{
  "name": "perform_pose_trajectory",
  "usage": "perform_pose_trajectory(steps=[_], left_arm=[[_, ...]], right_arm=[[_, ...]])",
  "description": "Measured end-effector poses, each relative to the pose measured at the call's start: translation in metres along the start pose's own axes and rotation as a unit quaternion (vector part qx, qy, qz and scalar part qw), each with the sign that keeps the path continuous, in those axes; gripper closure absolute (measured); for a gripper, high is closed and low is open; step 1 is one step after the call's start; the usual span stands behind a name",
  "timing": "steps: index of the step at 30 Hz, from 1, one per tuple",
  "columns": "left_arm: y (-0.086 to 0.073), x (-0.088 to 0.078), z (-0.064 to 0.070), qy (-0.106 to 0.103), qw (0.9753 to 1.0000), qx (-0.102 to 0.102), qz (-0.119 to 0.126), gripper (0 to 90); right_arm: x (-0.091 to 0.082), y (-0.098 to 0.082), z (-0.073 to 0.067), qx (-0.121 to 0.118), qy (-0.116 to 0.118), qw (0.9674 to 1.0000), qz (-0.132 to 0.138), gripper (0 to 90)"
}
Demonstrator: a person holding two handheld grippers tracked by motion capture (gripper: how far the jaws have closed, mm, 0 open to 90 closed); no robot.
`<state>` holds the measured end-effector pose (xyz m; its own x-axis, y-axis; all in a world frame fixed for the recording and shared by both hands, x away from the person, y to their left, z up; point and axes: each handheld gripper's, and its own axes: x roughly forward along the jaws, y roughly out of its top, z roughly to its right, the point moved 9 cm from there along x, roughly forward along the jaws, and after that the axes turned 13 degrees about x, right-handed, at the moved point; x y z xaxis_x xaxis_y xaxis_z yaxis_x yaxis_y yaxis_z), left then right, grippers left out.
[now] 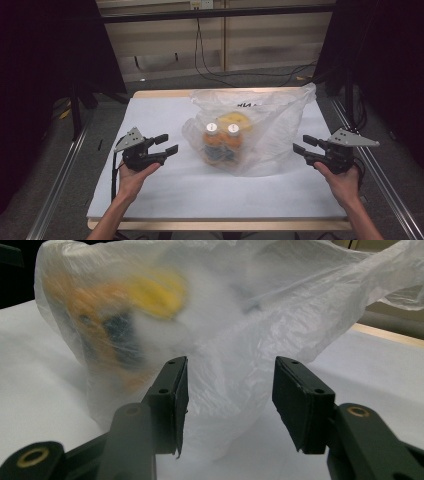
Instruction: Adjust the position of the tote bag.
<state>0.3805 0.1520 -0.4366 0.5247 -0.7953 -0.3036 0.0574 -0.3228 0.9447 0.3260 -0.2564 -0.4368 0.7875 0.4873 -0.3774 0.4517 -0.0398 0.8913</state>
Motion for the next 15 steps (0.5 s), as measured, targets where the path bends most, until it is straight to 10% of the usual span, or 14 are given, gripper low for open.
perform_pose_trajectory(steps=[15], left_arm=[[0.012, 0.018, -0.016, -0.018, 0.9997, -0.013, 0.0, 42.5]], right_arm=[[0.014, 0.016, 0.016, 0.006, 0.001, 0.9999, -0.01, 43.3]])
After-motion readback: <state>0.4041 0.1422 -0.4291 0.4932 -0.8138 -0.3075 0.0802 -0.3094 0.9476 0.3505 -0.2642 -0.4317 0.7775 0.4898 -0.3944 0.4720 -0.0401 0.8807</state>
